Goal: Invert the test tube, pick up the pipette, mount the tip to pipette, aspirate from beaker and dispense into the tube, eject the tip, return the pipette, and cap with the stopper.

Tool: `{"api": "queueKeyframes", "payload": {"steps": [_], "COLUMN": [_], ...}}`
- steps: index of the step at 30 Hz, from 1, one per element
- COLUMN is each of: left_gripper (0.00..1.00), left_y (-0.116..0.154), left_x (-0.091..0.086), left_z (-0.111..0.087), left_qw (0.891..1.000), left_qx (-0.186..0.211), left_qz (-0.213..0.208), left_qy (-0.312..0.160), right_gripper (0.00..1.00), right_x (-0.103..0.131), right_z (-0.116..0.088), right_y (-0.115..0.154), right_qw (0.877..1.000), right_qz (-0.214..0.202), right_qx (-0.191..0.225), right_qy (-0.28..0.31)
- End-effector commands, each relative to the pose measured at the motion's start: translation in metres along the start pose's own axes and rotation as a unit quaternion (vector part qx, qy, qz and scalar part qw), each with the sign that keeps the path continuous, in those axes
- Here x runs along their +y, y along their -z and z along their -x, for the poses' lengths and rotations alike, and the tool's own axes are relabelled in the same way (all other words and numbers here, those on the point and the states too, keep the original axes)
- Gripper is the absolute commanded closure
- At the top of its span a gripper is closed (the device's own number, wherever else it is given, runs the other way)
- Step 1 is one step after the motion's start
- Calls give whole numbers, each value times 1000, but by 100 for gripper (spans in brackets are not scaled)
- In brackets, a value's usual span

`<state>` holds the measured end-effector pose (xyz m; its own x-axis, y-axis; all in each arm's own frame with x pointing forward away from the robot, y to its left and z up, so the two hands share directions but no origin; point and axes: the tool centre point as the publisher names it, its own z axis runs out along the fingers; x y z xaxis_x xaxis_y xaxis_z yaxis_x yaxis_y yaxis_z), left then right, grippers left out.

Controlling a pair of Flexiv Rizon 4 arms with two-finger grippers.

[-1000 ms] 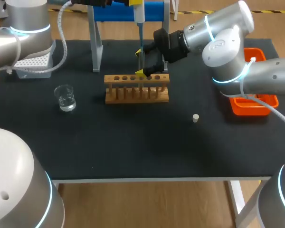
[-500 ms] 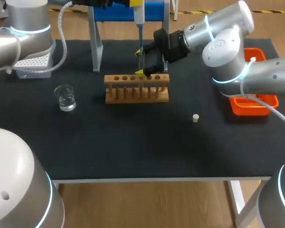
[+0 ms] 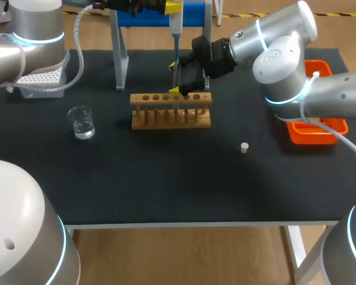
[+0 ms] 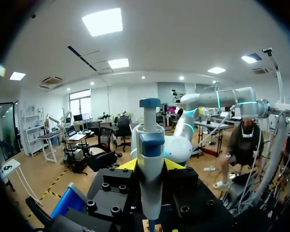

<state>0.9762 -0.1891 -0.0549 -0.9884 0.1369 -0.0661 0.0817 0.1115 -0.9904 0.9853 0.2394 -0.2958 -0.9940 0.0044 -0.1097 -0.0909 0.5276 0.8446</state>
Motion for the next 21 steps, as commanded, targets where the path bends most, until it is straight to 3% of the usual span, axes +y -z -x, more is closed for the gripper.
{"api": "queueKeyframes", "payload": {"steps": [1,21], "left_gripper": [100,100], "left_y": [-2,-10], "left_x": [-1,8], "left_z": [1,-2], "left_qw": [1000,1000], "left_qx": [4,6], "left_qz": [4,21], "left_qy": [-4,-18], "right_gripper": [0,0], "right_x": [0,0], "right_z": [1,1], "right_y": [1,1], "right_qw": [1000,1000], "right_qz": [-1,-1], "right_qx": [2,2], "right_qy": [0,0]}}
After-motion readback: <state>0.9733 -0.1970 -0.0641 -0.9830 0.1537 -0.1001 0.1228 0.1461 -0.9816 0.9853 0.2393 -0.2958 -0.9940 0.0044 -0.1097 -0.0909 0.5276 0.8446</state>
